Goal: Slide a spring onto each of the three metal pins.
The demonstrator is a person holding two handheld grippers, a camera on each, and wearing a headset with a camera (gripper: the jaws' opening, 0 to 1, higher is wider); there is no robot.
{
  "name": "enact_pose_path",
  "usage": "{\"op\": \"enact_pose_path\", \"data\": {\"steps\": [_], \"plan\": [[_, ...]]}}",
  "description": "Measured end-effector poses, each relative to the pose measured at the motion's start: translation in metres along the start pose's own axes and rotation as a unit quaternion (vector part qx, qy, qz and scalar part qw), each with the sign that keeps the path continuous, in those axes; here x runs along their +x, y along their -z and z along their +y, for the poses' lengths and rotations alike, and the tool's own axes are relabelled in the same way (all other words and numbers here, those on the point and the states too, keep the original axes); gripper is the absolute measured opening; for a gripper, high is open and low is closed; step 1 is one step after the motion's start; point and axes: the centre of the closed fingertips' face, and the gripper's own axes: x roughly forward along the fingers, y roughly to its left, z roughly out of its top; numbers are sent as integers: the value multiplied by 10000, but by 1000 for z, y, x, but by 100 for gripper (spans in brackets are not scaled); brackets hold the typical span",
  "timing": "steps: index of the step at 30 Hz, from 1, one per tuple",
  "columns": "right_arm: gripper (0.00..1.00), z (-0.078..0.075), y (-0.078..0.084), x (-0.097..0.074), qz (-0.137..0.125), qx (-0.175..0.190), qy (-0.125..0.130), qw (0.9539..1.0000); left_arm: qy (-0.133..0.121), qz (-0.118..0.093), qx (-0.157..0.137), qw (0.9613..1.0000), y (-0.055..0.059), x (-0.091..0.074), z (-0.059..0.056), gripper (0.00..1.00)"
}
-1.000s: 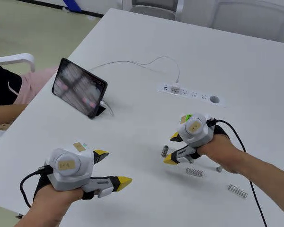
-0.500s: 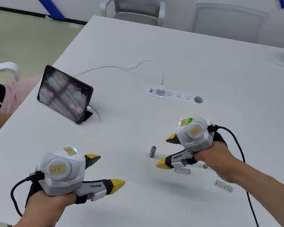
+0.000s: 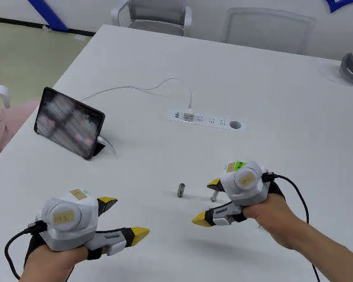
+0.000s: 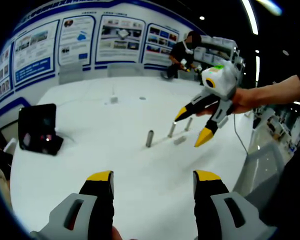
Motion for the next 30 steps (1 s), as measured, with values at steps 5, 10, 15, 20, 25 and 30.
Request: {"op": "enact_pose_path", "data": {"steps": [5, 10, 15, 20, 25, 30], "plan": [[64, 6, 4, -5, -58, 105, 27, 9999, 2, 5, -11, 10000, 1, 1, -2, 66], [64, 7, 5, -10, -198, 328, 72, 9992, 7, 35, 25, 10000, 1, 3, -2, 66], [67, 10, 4, -19, -489, 759, 103, 9959, -2, 71, 119, 9999, 0, 5, -4, 67], [69, 14, 13, -26, -523, 888, 161, 9945, -9, 41, 81, 10000, -1, 7, -4, 67], [70, 13, 17, -35, -687, 1155, 293, 9905, -15, 45, 73, 10000, 0, 8, -5, 68], [71, 9, 26, -44, -732, 1290, 441, 9879, -31, 50, 65, 10000, -1, 10, -3, 68]]}}
